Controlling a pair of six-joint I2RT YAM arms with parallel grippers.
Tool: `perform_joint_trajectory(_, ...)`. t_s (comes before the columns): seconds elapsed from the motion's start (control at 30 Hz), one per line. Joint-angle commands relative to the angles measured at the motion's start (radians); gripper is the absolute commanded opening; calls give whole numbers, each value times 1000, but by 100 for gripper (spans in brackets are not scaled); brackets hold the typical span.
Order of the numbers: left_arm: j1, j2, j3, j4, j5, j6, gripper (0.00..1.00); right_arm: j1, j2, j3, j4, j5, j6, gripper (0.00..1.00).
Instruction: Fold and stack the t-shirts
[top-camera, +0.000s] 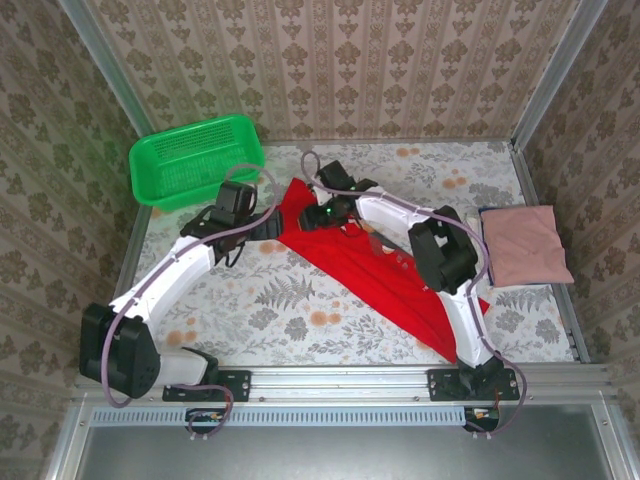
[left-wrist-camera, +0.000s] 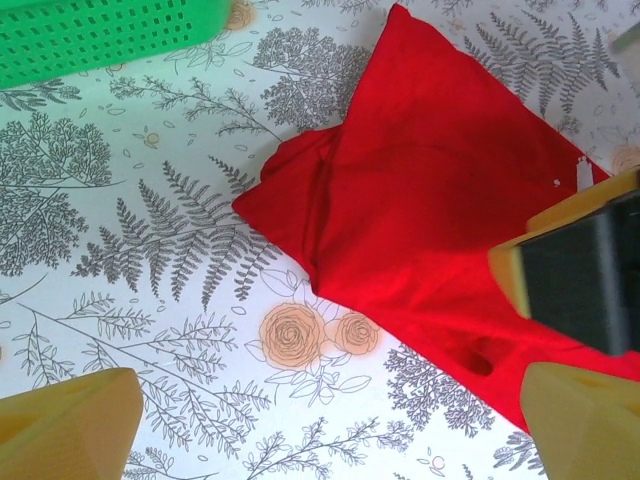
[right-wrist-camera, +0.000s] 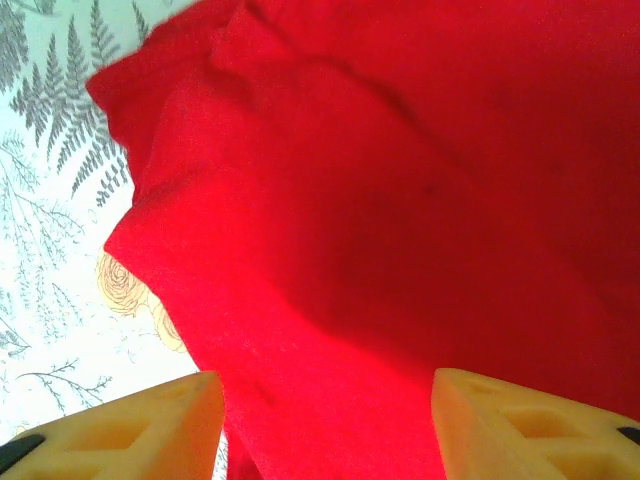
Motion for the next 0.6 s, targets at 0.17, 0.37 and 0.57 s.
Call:
perform_joint_trajectory(0.17, -46, 2, -25, 88, 21, 78, 100, -74, 175, 163, -68, 7, 124, 56)
perform_joint_trajectory(0.37, -66, 45, -13, 131, 22, 129, 100, -184, 303, 377, -191, 92, 205, 55)
perform_joint_trajectory(0.57, -82, 95, 18, 160, 40, 140, 100, -311, 372, 542, -207, 150, 336, 55)
